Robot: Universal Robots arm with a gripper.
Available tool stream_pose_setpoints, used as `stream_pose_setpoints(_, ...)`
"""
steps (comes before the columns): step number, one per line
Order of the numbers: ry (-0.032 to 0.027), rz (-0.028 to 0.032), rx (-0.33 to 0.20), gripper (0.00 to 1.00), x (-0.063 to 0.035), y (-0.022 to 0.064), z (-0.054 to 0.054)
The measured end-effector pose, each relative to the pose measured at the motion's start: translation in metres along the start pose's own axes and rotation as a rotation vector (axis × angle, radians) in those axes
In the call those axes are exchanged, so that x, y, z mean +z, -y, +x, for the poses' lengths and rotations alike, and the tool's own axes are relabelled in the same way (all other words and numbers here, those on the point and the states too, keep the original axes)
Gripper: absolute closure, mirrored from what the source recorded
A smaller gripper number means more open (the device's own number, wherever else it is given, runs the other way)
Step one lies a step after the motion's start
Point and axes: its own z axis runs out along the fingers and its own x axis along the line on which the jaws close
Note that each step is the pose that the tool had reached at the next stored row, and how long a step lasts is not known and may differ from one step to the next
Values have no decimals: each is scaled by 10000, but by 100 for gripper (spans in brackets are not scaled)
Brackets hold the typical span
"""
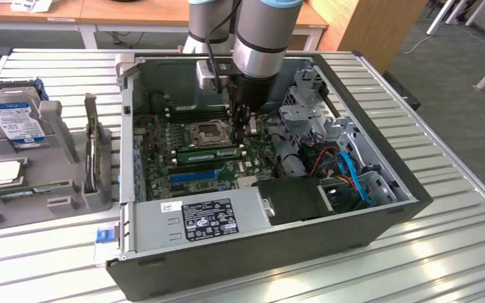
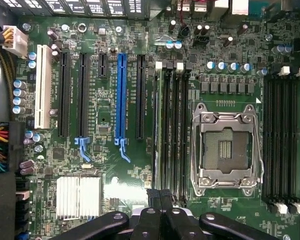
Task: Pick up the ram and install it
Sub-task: 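Press down the ram until it locks into place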
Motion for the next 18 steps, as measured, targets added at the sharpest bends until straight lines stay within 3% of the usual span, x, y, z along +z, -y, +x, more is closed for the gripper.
stream_pose_setpoints(1,-3,-1,0,90,36,1,2)
stream_pose_setpoints(11,0,-1,0,90,34,119,1)
stream_pose_setpoints(18,-1,0,0,90,62,122,2)
